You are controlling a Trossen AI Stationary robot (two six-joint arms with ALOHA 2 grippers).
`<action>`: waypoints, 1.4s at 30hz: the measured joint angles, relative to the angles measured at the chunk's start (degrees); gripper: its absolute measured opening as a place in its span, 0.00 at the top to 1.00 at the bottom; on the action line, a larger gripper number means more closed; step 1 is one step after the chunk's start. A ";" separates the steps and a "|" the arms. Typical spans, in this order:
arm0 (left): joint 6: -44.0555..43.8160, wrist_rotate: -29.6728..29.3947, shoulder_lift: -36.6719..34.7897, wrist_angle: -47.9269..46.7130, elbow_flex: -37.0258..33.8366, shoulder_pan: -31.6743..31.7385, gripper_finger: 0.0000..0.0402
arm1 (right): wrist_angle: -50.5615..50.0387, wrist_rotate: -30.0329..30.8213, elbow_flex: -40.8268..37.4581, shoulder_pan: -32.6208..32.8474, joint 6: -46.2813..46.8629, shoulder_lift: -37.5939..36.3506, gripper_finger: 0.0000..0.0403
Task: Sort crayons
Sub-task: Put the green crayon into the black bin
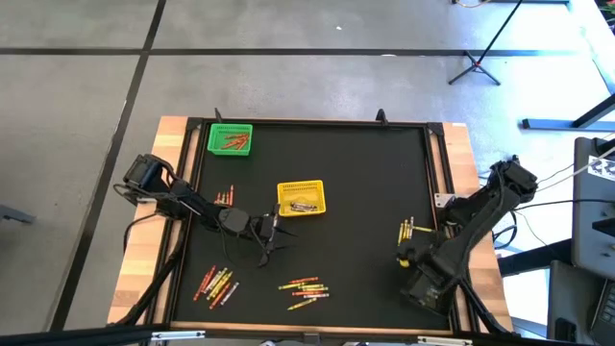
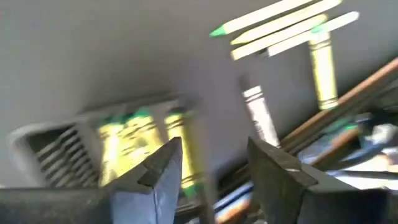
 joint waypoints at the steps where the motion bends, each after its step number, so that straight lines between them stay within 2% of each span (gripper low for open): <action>1: -0.01 0.01 0.00 -0.01 0.00 0.00 0.71 | -0.88 0.17 -0.42 -1.59 -1.44 -0.04 0.57; 11: -0.96 0.02 0.00 -0.02 0.00 0.04 0.71 | -3.41 0.51 -7.92 -18.97 -19.89 -0.07 0.60; 17: -0.99 0.02 0.00 -0.12 0.00 0.04 0.71 | 0.45 -0.25 -14.42 -29.16 -31.25 -0.04 0.60; 23: -0.95 0.02 0.00 -0.48 0.00 0.04 0.71 | 5.09 -1.20 -19.01 -35.97 -38.68 -0.04 0.60; 27: -0.93 0.02 0.00 -0.49 0.00 0.04 0.71 | 5.64 -4.06 -20.52 -38.23 -41.80 -0.04 0.60; 36: -0.44 0.02 0.00 -1.42 0.00 0.09 0.71 | 11.63 -5.21 -24.40 -38.33 -44.69 -0.04 0.60; 39: -0.40 0.02 0.00 -1.39 0.00 0.09 0.71 | 11.47 -5.39 -25.10 -38.29 -44.47 -0.09 0.64; 42: -0.40 0.02 0.00 -1.33 0.00 0.07 0.71 | 11.29 -5.41 -25.24 -38.26 -44.67 -0.07 0.72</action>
